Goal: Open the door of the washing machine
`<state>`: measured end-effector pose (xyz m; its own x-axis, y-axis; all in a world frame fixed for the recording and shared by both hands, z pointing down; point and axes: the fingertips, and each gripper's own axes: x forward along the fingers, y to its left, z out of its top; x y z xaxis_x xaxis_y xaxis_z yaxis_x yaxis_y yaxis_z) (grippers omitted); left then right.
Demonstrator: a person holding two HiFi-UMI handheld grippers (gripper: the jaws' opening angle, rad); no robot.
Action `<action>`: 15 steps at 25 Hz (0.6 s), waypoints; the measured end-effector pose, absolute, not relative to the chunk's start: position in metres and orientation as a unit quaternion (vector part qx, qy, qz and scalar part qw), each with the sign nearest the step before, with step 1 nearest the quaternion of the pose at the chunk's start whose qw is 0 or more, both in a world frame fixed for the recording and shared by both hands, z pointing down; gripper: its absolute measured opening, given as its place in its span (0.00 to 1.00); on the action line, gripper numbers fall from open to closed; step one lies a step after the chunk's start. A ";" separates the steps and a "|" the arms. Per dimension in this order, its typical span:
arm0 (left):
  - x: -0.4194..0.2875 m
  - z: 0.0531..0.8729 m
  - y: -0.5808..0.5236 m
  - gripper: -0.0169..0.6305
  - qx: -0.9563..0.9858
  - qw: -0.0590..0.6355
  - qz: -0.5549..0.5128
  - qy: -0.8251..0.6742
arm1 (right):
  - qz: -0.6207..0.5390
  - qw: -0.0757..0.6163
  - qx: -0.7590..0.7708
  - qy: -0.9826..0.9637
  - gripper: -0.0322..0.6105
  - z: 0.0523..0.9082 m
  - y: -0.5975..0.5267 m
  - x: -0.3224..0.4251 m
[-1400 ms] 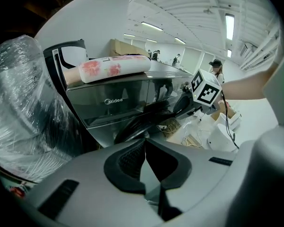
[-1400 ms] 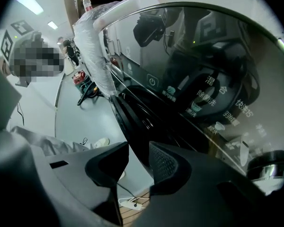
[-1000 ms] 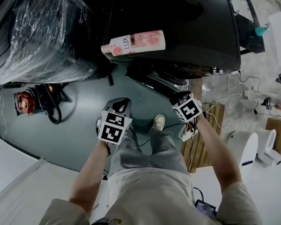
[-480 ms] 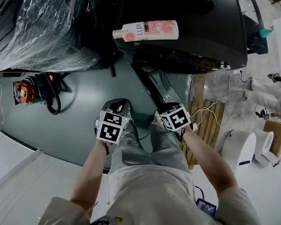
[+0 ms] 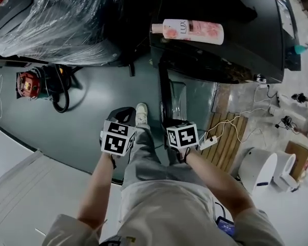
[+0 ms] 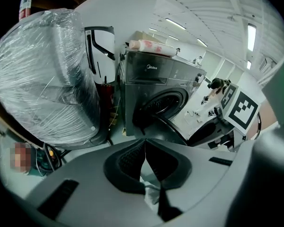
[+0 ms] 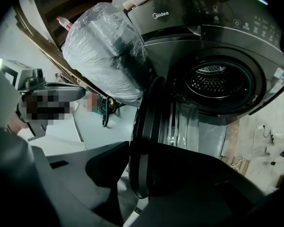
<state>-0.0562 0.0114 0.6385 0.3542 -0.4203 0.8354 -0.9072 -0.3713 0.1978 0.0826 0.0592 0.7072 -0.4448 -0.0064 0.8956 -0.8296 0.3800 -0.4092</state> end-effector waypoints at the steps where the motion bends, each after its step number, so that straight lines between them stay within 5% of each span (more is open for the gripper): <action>1: -0.062 0.639 0.014 0.06 0.748 0.342 0.356 -0.444 | 0.476 0.432 0.299 -0.705 0.28 0.708 0.061 0.076; 15: -0.140 0.640 0.046 0.06 0.729 0.354 0.365 -0.458 | 0.517 0.402 0.331 -0.680 0.29 0.711 0.066 -0.015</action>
<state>-0.1402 0.0459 0.6398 0.3138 -0.4092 0.8568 -0.9264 -0.3299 0.1817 -0.0152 0.0657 0.7107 -0.4577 -0.0346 0.8884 -0.8653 0.2472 -0.4361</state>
